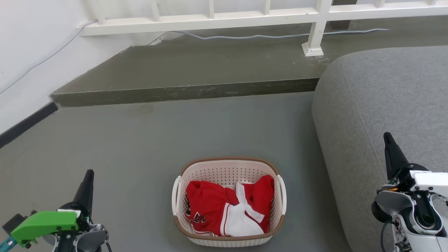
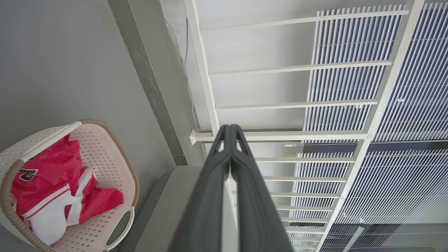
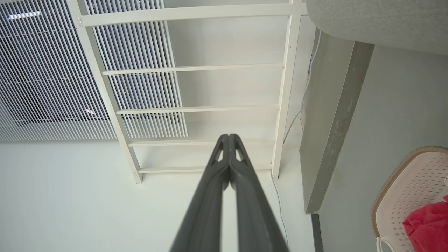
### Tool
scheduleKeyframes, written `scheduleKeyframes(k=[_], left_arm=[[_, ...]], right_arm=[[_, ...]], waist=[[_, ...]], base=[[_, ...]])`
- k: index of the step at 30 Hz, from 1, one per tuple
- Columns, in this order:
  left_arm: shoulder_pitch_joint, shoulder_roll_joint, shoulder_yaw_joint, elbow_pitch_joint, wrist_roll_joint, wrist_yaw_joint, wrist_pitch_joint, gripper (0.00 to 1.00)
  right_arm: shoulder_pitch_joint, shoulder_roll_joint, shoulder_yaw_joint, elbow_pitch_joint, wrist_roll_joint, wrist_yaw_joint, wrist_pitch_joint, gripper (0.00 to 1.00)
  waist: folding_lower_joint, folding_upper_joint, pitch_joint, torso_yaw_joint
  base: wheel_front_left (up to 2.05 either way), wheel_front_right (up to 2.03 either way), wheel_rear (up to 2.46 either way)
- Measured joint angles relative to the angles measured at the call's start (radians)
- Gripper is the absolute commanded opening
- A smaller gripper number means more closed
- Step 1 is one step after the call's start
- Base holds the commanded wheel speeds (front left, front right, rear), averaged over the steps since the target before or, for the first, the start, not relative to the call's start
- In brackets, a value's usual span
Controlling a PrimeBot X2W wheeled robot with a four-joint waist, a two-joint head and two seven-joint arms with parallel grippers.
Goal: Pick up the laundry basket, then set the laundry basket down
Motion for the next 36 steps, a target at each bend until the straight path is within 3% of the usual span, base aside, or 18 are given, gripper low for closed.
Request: scheduleKeyframes(k=[36], left_arm=[[0.0, 0.0, 0.0, -0.001, 0.0, 0.0, 0.0, 0.0]], right_arm=[[0.0, 0.001, -0.001, -0.001, 0.0, 0.0, 0.0, 0.0]], waist=[[0.0, 0.0, 0.0, 0.0]], base=[[0.0, 0.0, 0.0]])
